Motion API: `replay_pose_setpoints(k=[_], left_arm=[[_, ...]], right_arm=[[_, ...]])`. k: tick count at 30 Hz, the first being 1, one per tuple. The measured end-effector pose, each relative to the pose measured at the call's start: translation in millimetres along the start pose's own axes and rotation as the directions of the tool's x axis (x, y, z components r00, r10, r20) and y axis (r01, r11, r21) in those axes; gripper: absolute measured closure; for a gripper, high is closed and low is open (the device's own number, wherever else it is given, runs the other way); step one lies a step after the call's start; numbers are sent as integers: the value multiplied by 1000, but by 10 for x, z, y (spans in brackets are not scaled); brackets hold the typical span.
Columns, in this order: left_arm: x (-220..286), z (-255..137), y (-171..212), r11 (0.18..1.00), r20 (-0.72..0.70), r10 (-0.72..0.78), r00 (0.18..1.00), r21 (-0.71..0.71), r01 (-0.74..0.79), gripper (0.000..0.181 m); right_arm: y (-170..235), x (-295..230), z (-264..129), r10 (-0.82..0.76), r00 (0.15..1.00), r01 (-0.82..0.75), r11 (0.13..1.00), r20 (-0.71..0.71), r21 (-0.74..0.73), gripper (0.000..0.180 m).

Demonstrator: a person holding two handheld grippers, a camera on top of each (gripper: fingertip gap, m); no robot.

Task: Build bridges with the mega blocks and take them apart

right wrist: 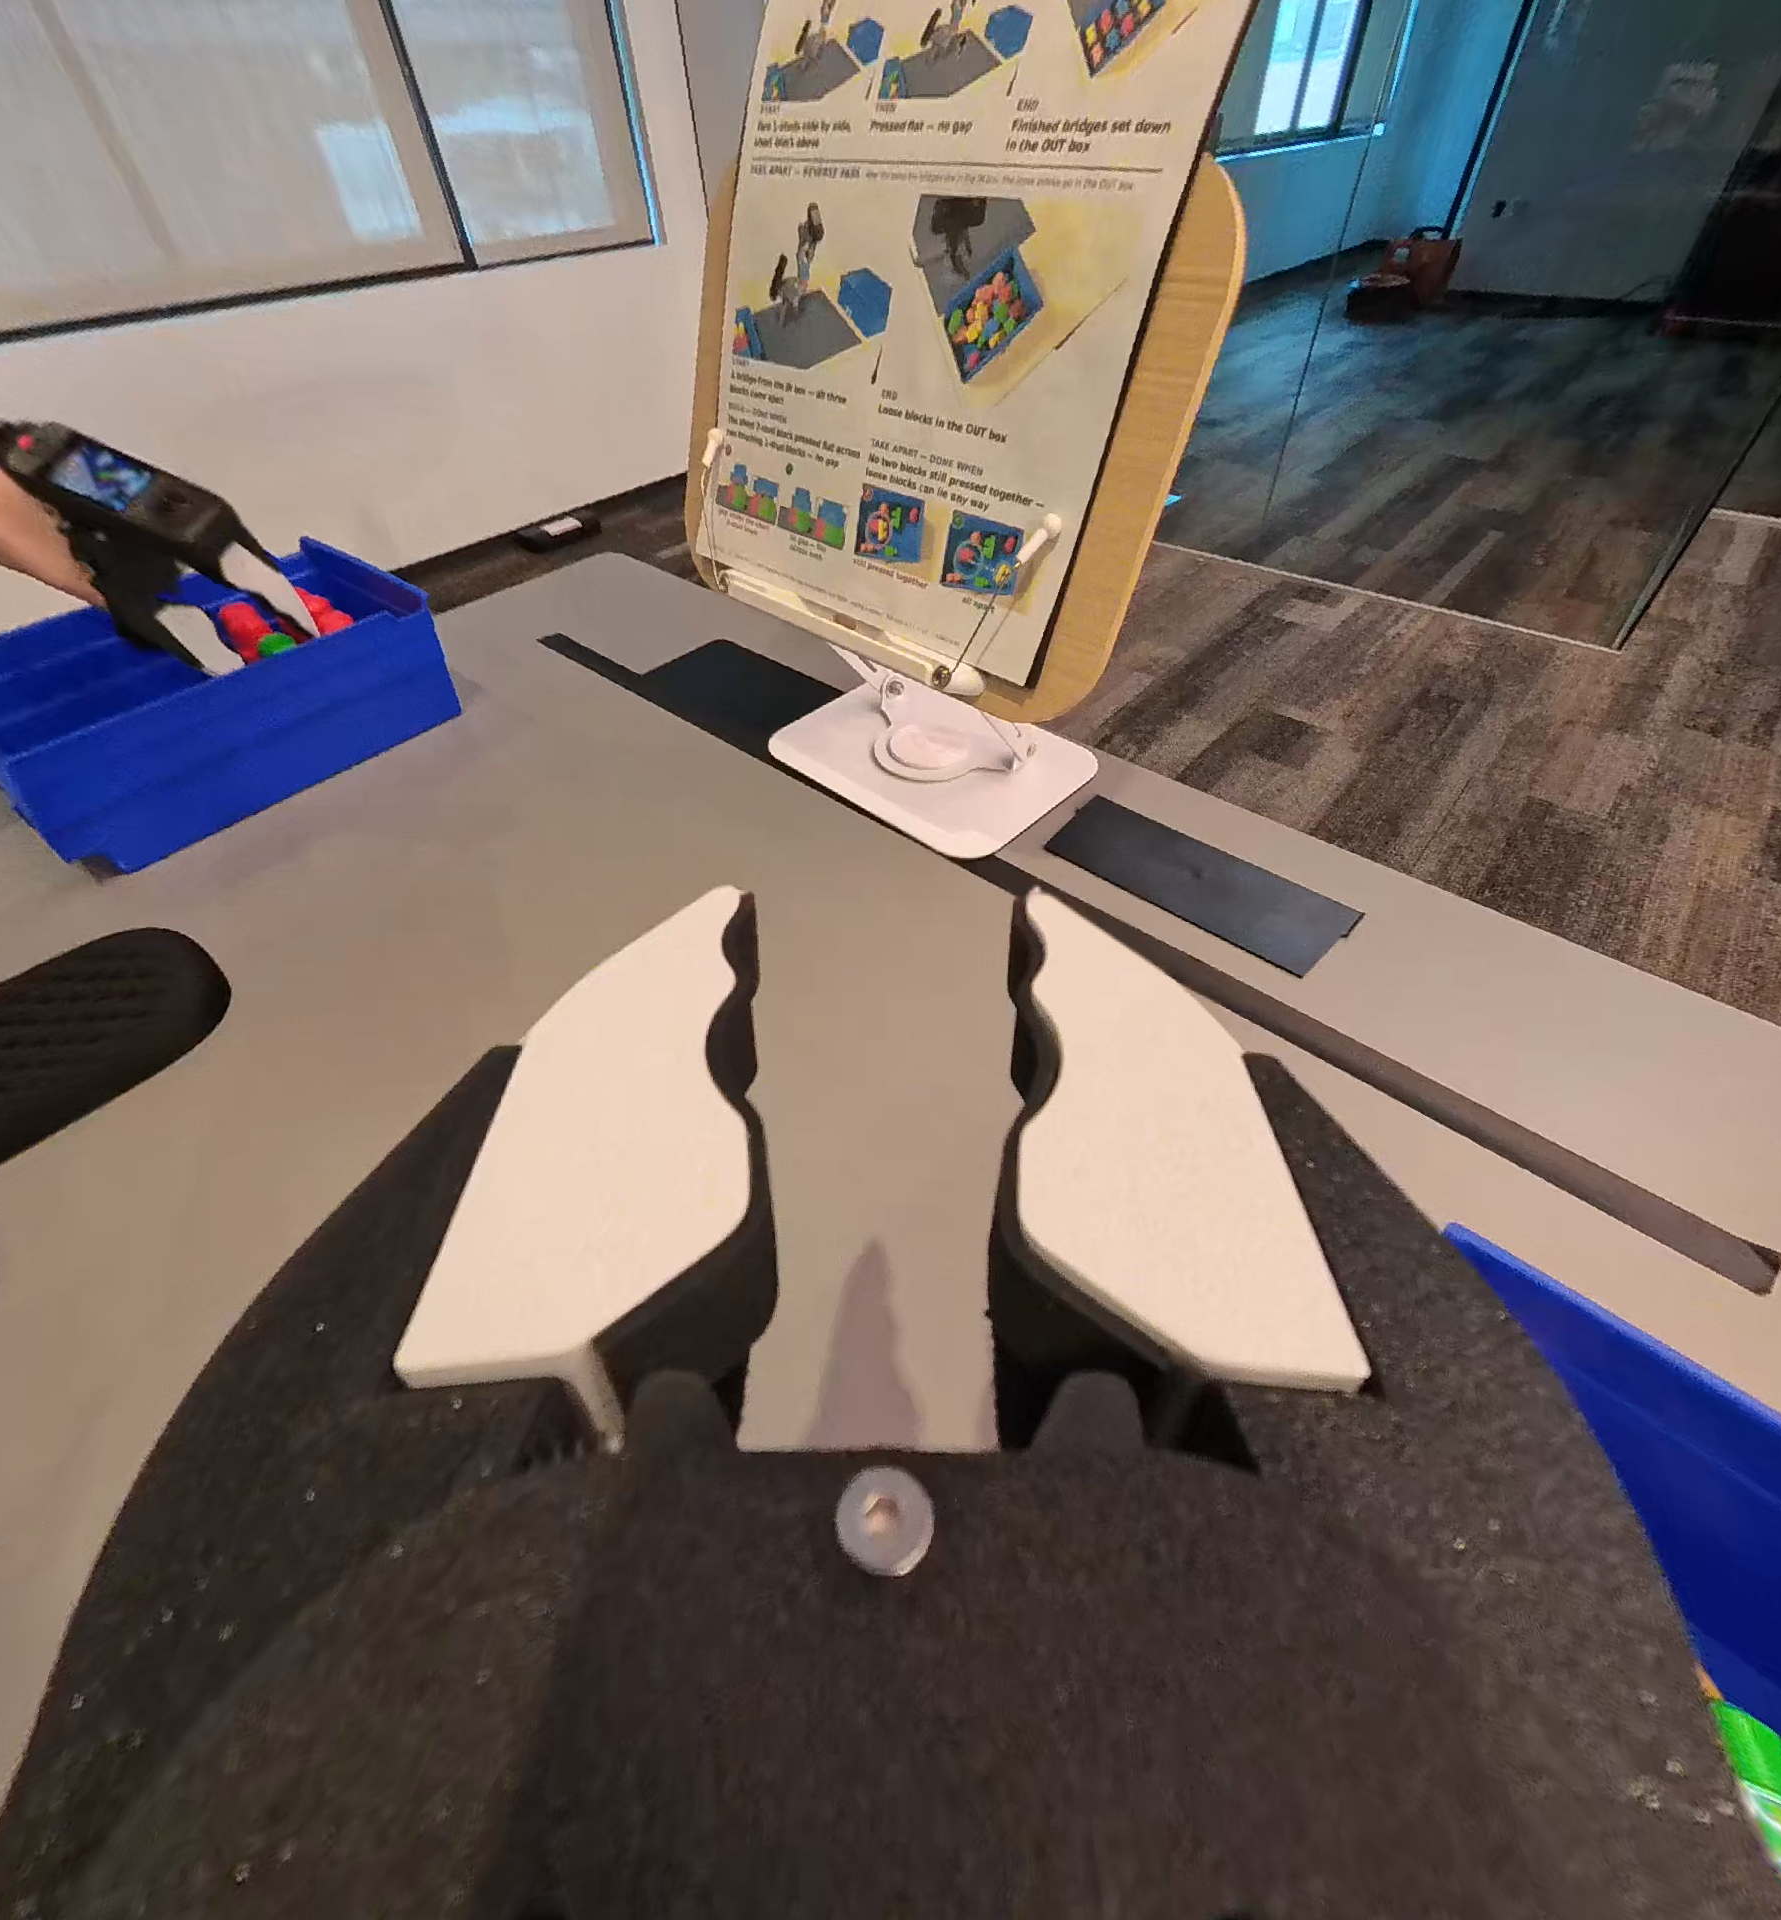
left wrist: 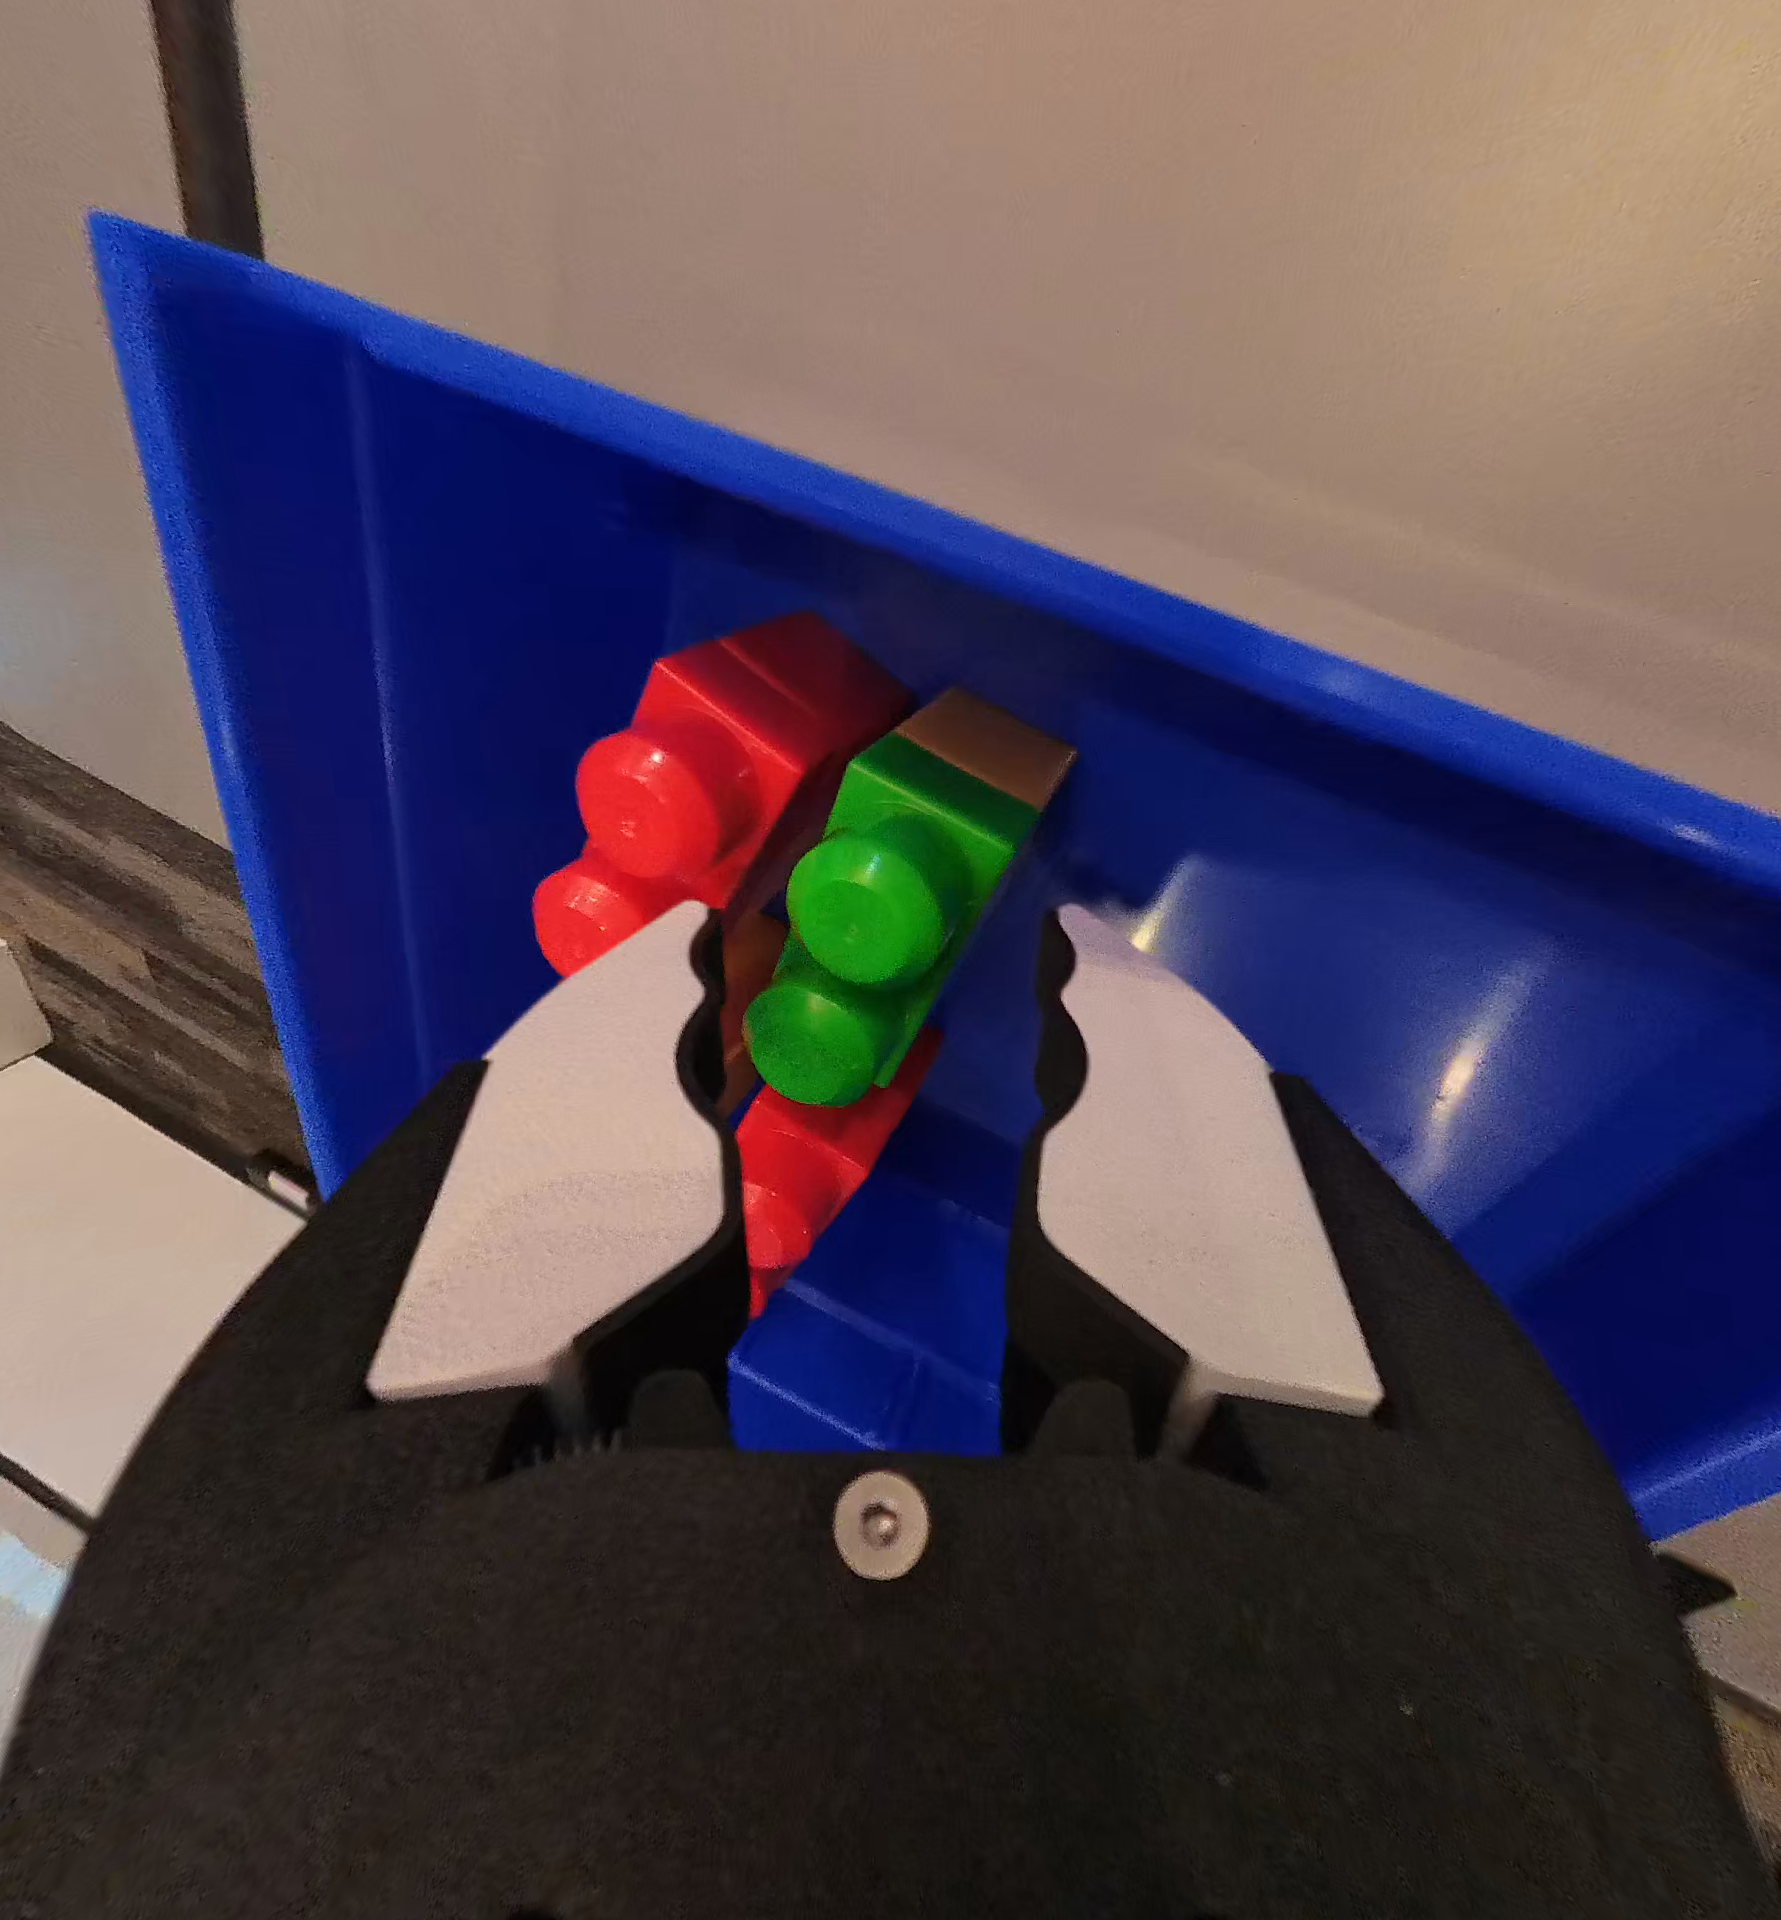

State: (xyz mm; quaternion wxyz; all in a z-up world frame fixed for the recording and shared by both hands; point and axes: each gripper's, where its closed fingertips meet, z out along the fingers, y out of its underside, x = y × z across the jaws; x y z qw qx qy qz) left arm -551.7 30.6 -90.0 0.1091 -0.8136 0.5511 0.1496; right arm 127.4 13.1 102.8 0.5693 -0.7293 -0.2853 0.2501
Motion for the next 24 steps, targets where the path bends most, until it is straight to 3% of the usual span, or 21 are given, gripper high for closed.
replay_pose_setpoints(k=[16, 20, 24], left_arm=[[162, 335, 81, 999, -149, -20, 989, -42, 13, 138], [142, 162, 96, 992, -145, -124, 982, 16, 128, 141], [-69, -426, 64, 944, -27, -249, 968, 217, 249, 141]], right_arm=[[93, -125, 227, -18, 998, 23, 997, 59, -78, 135], [130, -121, 241, -13, 997, 19, 996, 76, -86, 135], [100, -113, 255, 16, 995, -10, 998, 93, -58, 135]])
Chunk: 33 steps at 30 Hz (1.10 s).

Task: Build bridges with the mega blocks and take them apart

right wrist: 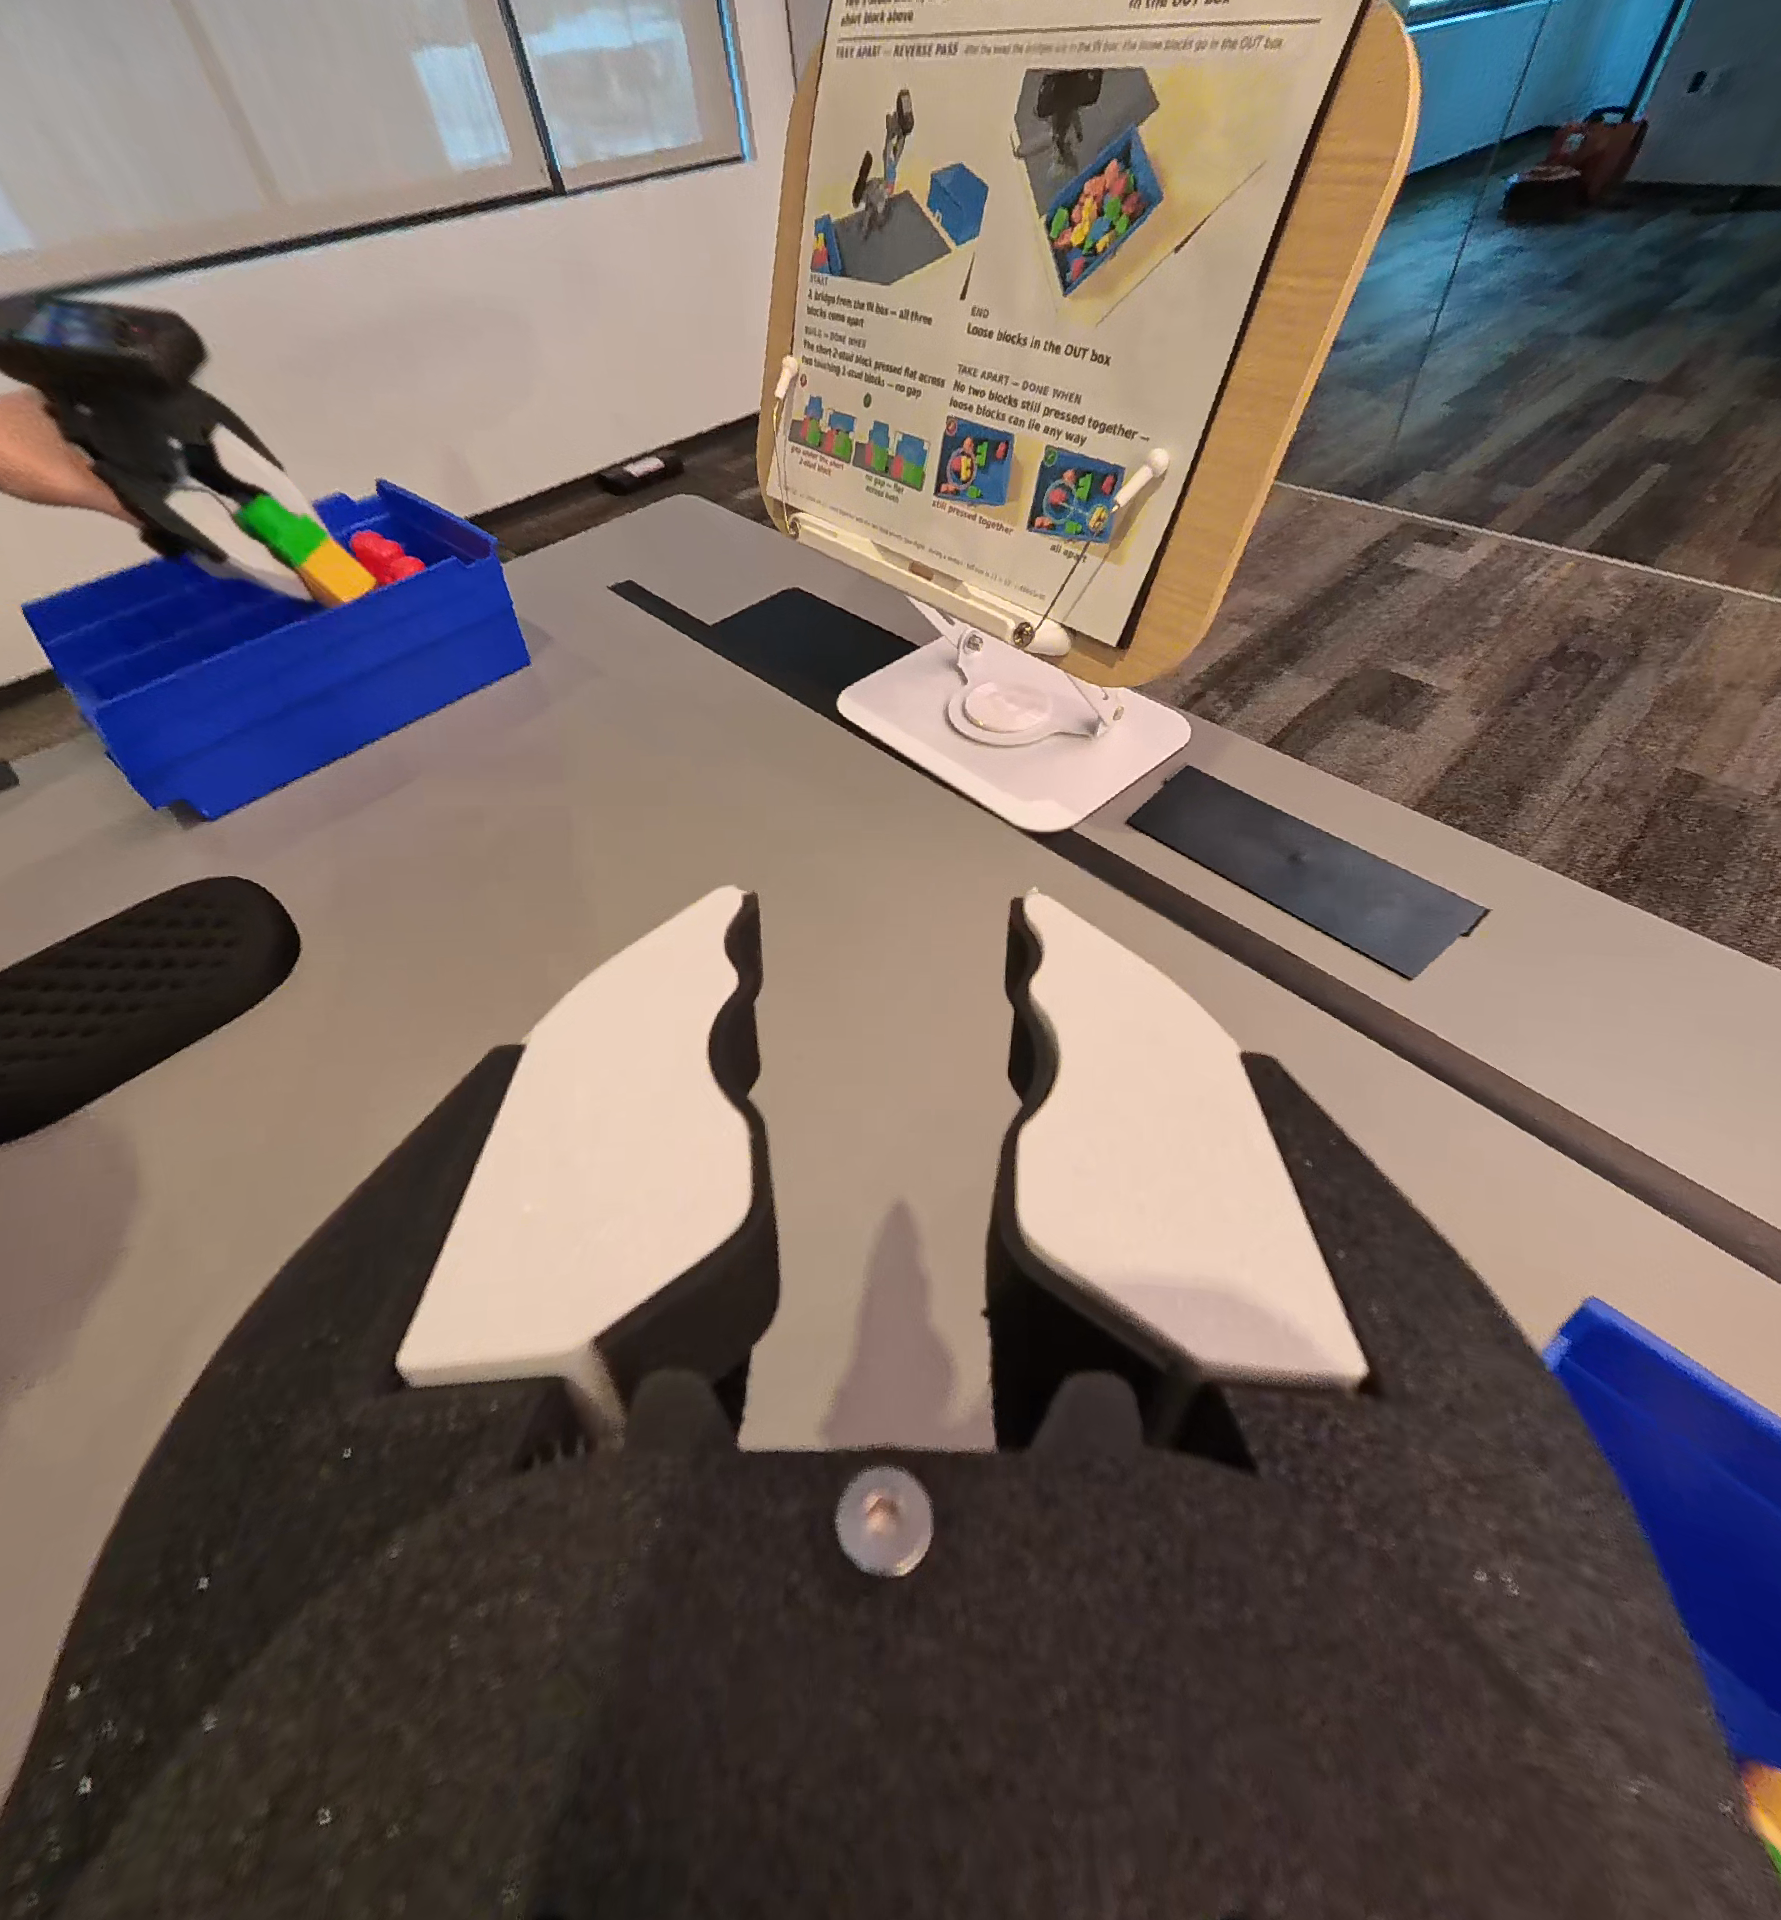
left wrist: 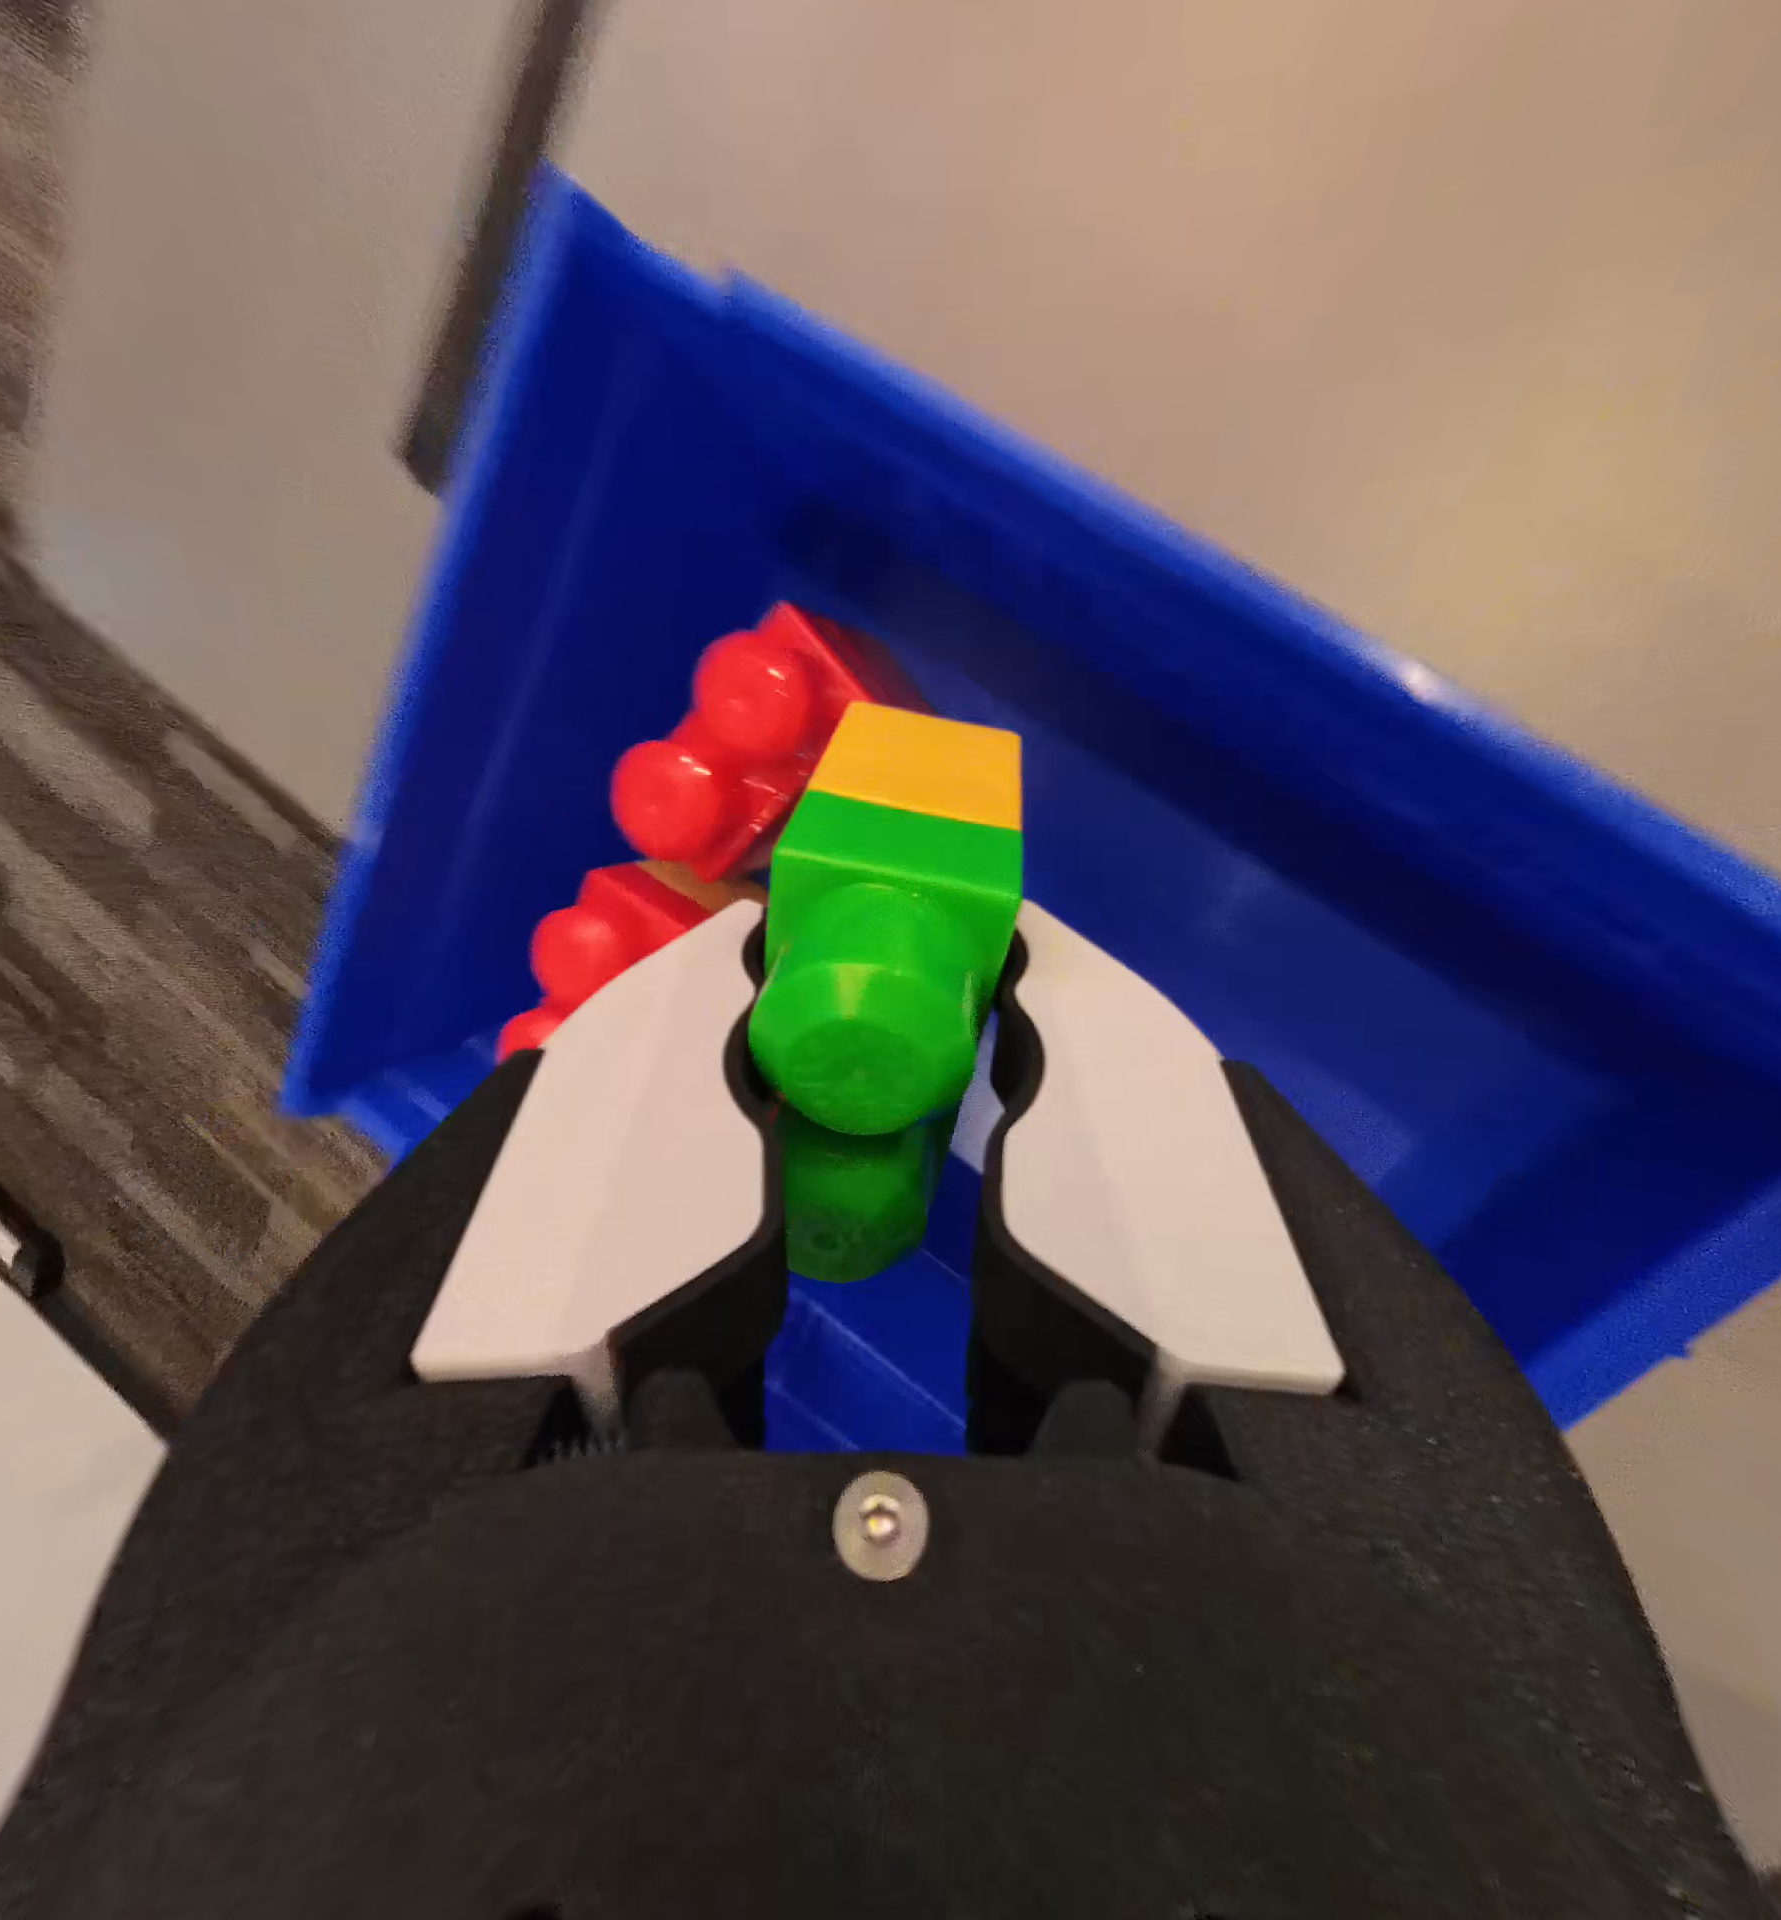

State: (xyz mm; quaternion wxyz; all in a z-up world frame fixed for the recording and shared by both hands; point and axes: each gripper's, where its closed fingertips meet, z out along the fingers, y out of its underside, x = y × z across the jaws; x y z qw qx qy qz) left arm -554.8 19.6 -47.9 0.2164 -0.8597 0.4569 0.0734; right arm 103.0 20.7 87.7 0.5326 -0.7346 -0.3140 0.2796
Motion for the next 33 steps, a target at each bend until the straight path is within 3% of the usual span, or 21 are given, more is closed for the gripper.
replay_pose_setpoints(k=[3, 7, 12, 16, 18, 23, 29, 33], left_arm=[[-52, -641, -442, 965, 65, -98, 993, 249, 79, 141], [310, -1301, -1444, 802, -28, -205, 978, 569, 184, 141], [1505, -1566, -2724, 614, -328, -13, 945, 743, 267, 142], [2251, -1701, -3469, 513, -509, 202, 837, 783, 353, 142], [2358, -1669, -3742, 480, -521, 213, 826, 792, 376, 142], [2589, -1634, -4084, 444, -611, 298, 733, 769, 460, 142], [2720, -1476, -4061, 484, -647, 363, 671, 746, 457, 141], [2726, -1517, -3975, 471, -650, 408, 641, 751, 462, 142]], right_arm=[[-75, -29, 78, 15, 1000, -15, 999, 13, 29, 135], [-325, -386, 316, -58, 992, 47, 994, 116, 95, 135], [-565, -1303, 624, -258, 898, 200, 961, 356, 191, 134], [-754, -1792, 681, -290, 832, 155, 940, 473, 305, 127], [-802, -1866, 689, -260, 825, 105, 943, 502, 316, 125], [-713, -1800, 824, -199, 846, 85, 966, 494, 243, 111], [-593, -1905, 942, -127, 747, 5, 983, 652, 186, 140], [-599, -1907, 925, -48, 666, -106, 982, 745, 158, 143]])
